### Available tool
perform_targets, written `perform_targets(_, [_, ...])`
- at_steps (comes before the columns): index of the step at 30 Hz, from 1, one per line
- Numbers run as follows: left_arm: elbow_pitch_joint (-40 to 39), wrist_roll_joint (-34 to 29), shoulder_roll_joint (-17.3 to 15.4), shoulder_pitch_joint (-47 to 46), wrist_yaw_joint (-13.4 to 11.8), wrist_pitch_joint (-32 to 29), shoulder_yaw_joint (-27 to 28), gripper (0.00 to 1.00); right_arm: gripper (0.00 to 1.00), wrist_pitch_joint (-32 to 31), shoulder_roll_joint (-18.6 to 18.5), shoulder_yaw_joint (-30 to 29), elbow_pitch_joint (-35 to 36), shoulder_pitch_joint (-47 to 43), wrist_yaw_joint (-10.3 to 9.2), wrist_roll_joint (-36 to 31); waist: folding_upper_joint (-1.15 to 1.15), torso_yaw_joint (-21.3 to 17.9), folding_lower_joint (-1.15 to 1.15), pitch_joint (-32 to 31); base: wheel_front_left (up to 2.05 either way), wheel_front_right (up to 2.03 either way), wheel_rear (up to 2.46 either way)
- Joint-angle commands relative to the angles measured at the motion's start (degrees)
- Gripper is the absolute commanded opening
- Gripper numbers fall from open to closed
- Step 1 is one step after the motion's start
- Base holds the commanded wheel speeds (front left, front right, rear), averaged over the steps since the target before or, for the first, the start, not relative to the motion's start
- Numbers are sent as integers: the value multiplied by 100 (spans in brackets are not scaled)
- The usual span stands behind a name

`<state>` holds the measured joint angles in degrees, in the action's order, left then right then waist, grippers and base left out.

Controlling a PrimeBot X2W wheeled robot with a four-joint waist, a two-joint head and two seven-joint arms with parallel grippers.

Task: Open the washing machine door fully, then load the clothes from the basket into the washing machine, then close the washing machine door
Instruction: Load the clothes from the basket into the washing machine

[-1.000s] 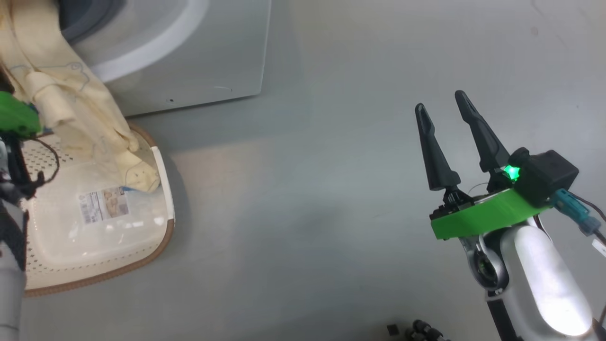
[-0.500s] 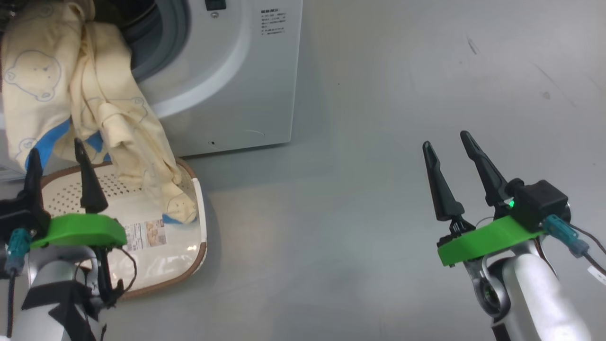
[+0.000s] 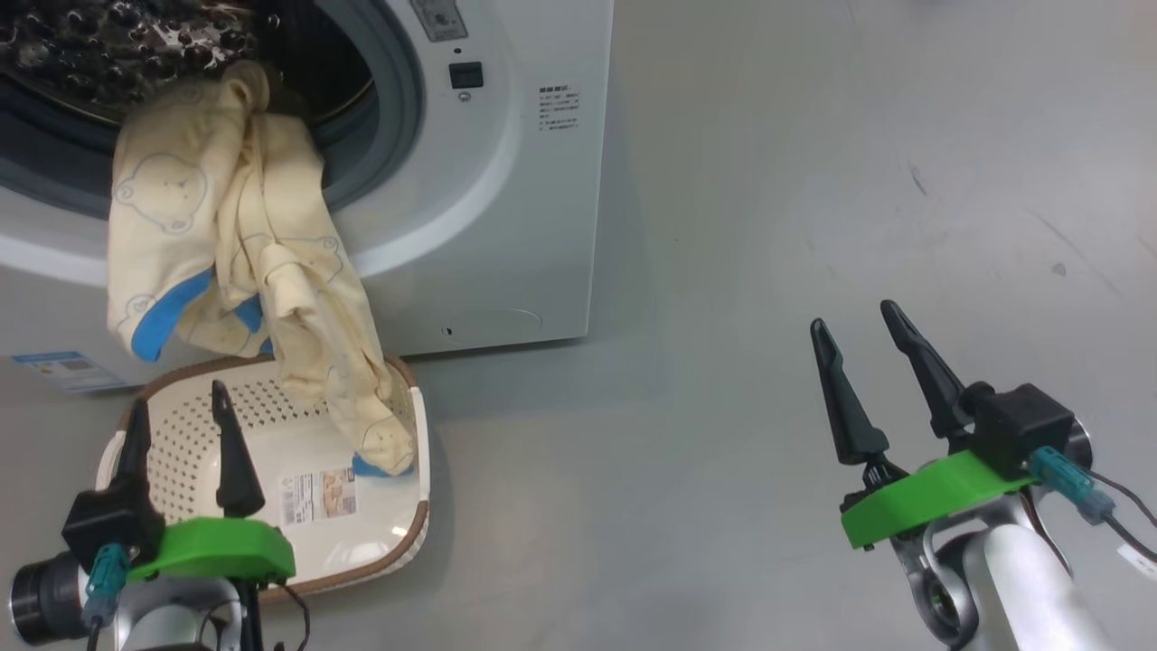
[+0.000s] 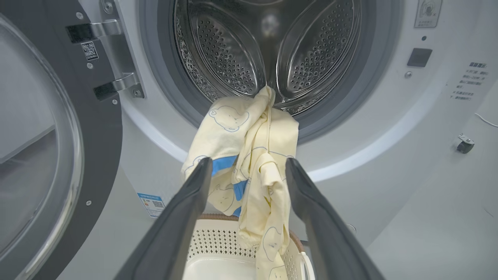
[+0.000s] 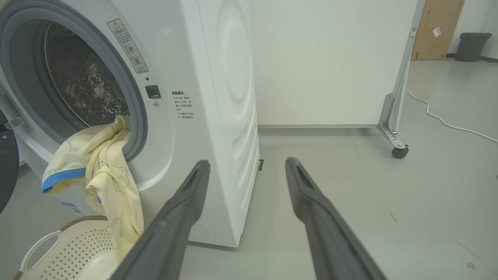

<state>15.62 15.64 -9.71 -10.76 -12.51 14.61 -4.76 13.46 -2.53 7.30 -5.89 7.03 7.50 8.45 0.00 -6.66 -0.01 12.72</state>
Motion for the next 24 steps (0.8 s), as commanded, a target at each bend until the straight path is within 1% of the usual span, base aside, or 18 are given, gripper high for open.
perform_targets(1, [-248,-53,-75,23,-76,39,199,100,100,-55,-34,73,218,14,-1,-83,0,33,1,-97,0,0,0])
perform_targets(8, [-465,-124,-37,382,-133,39,140,100,100,-136,-34,0,322,-104,-1,-112,0,94,1,-225,0,0,0])
perform_targets(24, [-578,-132,-99,475,-197,-30,53,100,100,-162,-34,-51,400,-151,-1,-127,0,163,1,-185,0,0,0])
